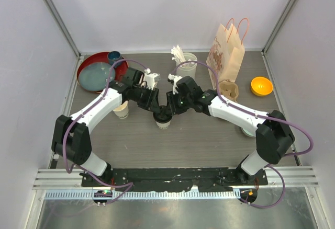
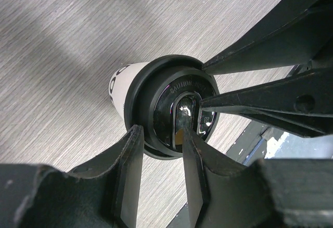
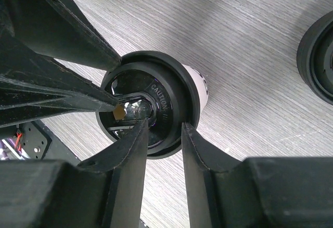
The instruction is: Pack the takeout coffee
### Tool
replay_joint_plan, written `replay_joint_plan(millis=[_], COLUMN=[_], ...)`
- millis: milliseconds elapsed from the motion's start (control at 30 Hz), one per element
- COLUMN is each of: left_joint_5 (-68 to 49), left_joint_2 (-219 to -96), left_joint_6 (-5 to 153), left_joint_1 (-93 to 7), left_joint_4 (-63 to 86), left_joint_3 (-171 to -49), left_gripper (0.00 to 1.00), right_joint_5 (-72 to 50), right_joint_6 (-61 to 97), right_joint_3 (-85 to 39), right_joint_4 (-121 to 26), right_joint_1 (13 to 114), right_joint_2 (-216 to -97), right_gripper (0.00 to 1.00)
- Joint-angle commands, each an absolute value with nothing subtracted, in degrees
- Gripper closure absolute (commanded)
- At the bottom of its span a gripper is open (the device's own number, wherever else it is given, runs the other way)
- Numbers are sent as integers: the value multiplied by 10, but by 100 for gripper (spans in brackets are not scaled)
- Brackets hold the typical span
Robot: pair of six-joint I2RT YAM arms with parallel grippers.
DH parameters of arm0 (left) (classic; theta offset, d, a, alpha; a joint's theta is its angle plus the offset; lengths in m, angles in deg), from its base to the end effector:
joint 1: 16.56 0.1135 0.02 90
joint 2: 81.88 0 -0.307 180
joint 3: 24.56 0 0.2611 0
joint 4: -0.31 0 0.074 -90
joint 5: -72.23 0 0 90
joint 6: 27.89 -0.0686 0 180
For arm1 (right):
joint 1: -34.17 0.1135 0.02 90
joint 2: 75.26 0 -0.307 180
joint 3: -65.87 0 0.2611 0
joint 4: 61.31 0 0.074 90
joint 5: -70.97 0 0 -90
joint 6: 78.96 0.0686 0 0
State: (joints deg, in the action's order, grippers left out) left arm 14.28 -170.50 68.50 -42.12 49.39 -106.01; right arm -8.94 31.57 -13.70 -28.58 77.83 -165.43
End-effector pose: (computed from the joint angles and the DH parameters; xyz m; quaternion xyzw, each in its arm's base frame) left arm 0.2956 -0.1817 0.2779 0.2322 0.8936 -0.3308 0.1955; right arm 0.2670 0.2714 0.2753 -0.2175 0.8891 0.2781 0.2914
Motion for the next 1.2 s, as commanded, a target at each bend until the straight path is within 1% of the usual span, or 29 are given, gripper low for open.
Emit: replay_joint_plan(millis=[0,233,333,500,700,1167], left_joint_5=[151,138,129,125,112,103], left_joint_2=[-1678,-1662,-1667,-1698,-1716,-1696], left_joint_6=[674,658,654,654,652,640], left_joint_1=[-431,-430,-430,-427,-419,-391], left_joint_4=[497,513,517,530,529,537], left_joint_3=[-1094,-1116,-1114,-1119,-1135,-1154], left_gripper=[61,57,55,55,54,54], right_joint_5=[-94,-118,-122,-116,-114,-117], right_joint_6=[299,263,253,250,234,192], right_joint_3=[-182,-240,-255,-274,-297,-369], right_joint_4=[-257,-211,-200,-175,-172,-139], right_joint_1=[787,787,787,776,774,768], right_joint_2=[-1657,-1666,-1674,-1710,-1725,-1747], right_gripper=[62,53,52,52,52,51])
